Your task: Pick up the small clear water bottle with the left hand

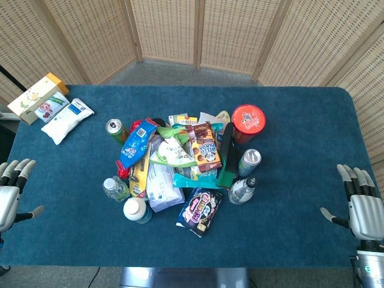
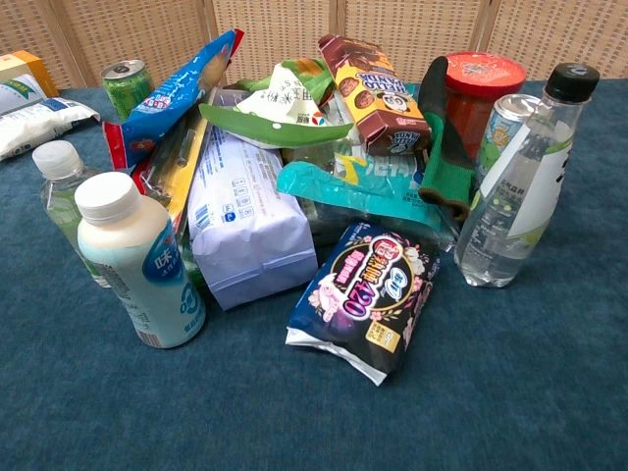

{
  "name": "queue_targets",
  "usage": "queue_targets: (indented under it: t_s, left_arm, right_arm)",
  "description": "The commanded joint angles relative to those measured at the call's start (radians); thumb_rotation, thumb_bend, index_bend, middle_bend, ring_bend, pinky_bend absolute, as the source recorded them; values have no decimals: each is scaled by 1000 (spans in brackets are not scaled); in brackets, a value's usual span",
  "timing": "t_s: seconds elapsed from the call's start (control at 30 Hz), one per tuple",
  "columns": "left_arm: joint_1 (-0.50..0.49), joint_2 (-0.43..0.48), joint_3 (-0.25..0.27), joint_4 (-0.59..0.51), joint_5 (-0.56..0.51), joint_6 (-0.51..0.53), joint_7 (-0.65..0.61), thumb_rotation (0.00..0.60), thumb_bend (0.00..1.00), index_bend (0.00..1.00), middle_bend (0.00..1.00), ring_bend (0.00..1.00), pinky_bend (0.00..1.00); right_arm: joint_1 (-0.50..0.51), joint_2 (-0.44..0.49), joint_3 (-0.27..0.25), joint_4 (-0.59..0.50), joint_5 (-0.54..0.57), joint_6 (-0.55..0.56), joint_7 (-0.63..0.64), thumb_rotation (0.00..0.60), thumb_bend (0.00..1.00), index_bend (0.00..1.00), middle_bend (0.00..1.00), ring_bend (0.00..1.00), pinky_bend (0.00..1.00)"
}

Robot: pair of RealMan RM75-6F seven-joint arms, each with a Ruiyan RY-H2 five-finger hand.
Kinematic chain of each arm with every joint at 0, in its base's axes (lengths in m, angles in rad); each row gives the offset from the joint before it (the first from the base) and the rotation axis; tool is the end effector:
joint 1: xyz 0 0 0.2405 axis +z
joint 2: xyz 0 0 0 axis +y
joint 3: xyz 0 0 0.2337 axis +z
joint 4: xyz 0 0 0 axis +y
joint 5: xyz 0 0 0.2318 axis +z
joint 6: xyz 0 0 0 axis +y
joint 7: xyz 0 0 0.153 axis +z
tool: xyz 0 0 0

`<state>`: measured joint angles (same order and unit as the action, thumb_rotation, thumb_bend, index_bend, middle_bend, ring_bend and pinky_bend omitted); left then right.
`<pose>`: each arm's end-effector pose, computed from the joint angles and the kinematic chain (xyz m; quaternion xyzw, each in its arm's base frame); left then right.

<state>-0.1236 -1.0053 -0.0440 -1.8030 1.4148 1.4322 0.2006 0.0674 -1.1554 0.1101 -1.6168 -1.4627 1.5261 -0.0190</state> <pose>-0.2766 0.1962 0.1402 -0.6175 -0.3750 -0.3321 0.6065 -0.2954 -0.1977 0.1348 0.5545 -0.3792 0.4148 0.6137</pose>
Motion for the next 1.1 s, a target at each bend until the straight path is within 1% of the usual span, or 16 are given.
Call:
queue_targets:
  t_s: [0.03, 0.17, 0.27, 0.4, 0.47, 0.6, 0.87, 0.97, 1.1]
  left_arm:
    - [-7, -9, -2, 14, -10, -16, -10, 600, 0, 0, 0, 0, 0]
    - [-23, -35, -7, 48, -3, -39, -49, 600, 0, 10, 0, 0, 0]
    - [-44, -72, -12, 77, -5, -78, -122, 600, 0, 23, 0, 0, 0]
    - [-83, -153, -8, 131, 28, -132, -209, 600, 0, 23, 0, 0, 0]
    - [-97, -198, -6, 161, 48, -141, -231, 600, 0, 19, 0, 0, 0]
    - [-121, -293, -11, 209, 63, -152, -249, 600, 0, 10, 0, 0, 0]
    - [-159, -400, -28, 240, 50, -174, -232, 600, 0, 0, 0, 0, 0]
    - [-170, -438, -38, 266, 39, -182, -253, 600, 0, 0, 0, 0, 0]
    - [-184, -501, -45, 324, 51, -174, -310, 600, 0, 0, 0, 0, 0]
  right_arm:
    - [0, -2, -1, 3, 6, -6, -2, 600, 0, 0, 0, 0, 0]
    - [0, -2, 1, 2, 8, -5, -3, 600, 0, 0, 0, 0, 0]
    - [0, -2, 1, 2, 11, -8, -4, 600, 0, 0, 0, 0, 0]
    - [2, -6, 2, 7, 21, -16, -13, 600, 0, 0, 0, 0, 0]
    - [1, -6, 1, 6, 20, -16, -15, 600, 0, 0, 0, 0, 0]
    - [-1, -5, 1, 3, 16, -11, -16, 600, 0, 0, 0, 0, 0]
    - [-2, 1, 6, 1, 25, -13, -4, 600, 0, 0, 0, 0, 0]
    - [-2, 4, 6, -2, 24, -12, -2, 600, 0, 0, 0, 0, 0]
    - [-4, 7, 7, -3, 27, -13, 3, 600, 0, 0, 0, 0, 0]
